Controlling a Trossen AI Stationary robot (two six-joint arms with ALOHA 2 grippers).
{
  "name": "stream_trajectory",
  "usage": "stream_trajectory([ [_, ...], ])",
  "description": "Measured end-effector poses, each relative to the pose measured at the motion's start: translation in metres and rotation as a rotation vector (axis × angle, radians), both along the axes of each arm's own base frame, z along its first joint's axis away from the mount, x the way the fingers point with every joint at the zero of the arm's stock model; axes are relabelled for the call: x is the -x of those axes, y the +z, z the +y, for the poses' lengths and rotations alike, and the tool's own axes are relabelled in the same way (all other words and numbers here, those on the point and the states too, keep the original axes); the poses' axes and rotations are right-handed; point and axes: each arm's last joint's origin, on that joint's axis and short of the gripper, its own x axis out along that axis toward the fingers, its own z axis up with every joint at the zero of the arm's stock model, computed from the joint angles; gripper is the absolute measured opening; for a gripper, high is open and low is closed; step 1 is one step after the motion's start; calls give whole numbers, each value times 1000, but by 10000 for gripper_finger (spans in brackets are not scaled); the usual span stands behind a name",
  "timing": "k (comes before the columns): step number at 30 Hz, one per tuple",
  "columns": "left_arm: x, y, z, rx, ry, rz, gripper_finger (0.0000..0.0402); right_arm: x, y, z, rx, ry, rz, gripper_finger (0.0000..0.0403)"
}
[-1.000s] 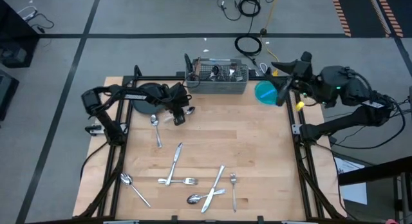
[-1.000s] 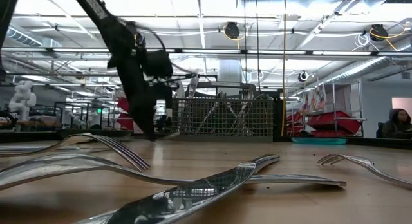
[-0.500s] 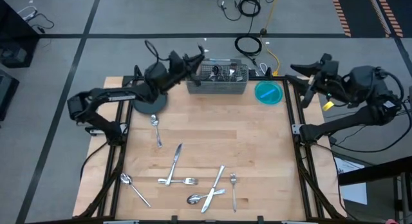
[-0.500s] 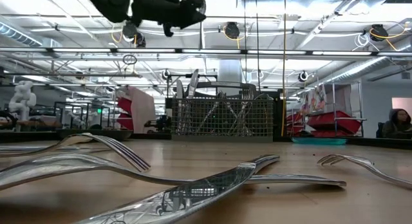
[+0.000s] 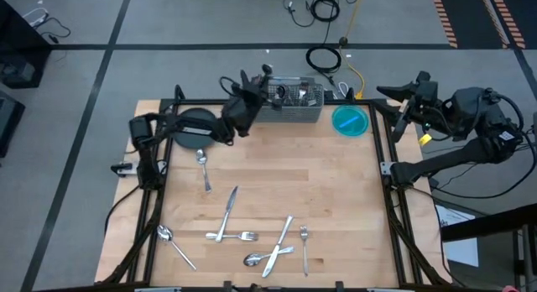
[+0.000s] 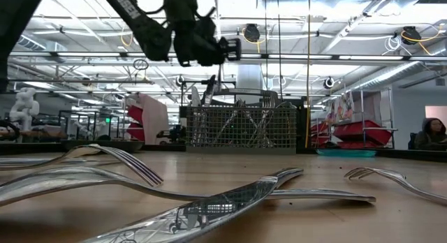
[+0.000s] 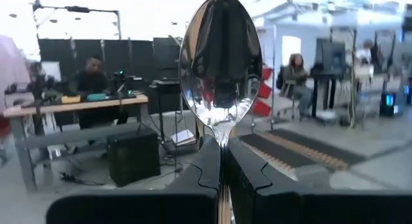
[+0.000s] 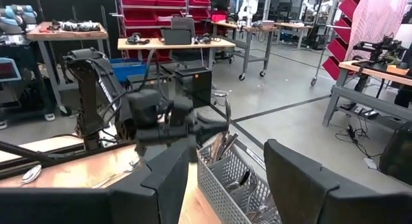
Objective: Sort silverware
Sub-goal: Put the spoon into the silverware organizer
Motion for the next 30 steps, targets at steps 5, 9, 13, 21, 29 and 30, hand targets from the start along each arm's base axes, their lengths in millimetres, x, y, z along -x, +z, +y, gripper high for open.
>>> stream_trajectory([
  [5, -23, -12, 6, -33, 30, 76, 13, 0, 0, 0, -2, 12, -1, 187],
  [9, -36, -25, 11, -23, 50, 88, 13, 0, 0, 1, -5, 33, 1, 187],
  [13, -44, -40, 14, 8, 66, 84, 13, 0, 0, 2, -9, 66, 2, 187],
  [21, -49, -69, 13, 147, 52, 138, 13, 0, 0, 3, -3, 109, 8, 187],
  [29, -48, -69, 11, 182, -18, 236, 102, -1, -1, 5, 17, 187, 26, 187],
  [30, -48, -69, 11, 183, -18, 240, 113, -1, -1, 5, 16, 187, 26, 187],
])
